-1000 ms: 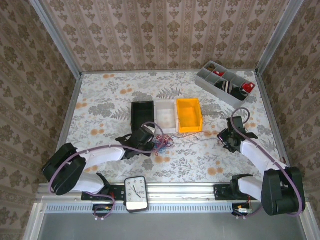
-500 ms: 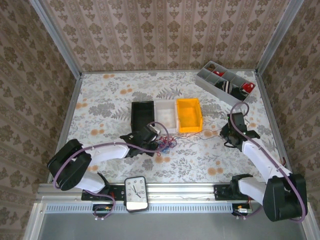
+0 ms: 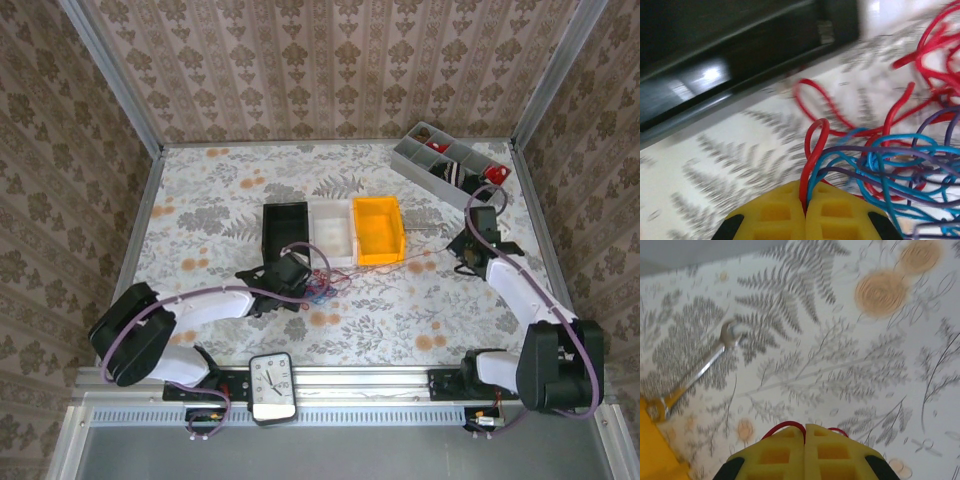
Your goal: Untangle the cables
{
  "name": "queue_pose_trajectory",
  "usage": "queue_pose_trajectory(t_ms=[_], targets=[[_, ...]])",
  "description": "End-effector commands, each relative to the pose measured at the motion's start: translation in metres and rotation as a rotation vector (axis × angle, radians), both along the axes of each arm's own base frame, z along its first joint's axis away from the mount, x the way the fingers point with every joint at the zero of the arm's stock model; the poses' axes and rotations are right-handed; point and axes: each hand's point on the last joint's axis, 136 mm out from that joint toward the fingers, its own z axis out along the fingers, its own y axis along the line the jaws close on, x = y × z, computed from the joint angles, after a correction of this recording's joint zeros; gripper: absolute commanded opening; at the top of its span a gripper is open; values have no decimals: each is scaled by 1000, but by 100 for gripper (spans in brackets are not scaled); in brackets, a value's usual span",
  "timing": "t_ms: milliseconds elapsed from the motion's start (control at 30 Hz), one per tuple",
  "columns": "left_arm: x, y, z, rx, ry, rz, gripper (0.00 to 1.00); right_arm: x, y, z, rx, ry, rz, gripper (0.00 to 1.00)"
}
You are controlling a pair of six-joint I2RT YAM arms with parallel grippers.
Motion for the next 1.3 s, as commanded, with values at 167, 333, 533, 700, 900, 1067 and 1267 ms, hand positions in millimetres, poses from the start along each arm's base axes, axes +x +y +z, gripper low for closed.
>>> queue_pose_trajectory(t_ms=[167,333,533,700,900,1067,1267], targets=[[-11,68,-1,33,25,273,0,9,-66,32,-39,-77,-185,0],[-9,80,5,-29,10,366,0,9,-79,43,-10,-126,-217,0],[-1,64,12,-38,-25,287,0,29,-43,68,65,-262,-77,0],[7,22,23,-114,-53,149,0,36,-14,119,3,-353,54,0],[18,21,18,-107,-35,193,0,50,26,205,-29,-526,265,0],[24,21,11,-118,-14,210,0,60,67,257,-36,-617,447,0],[29,17,11,-101,-12,198,0,70,117,277,9,-641,640,0]])
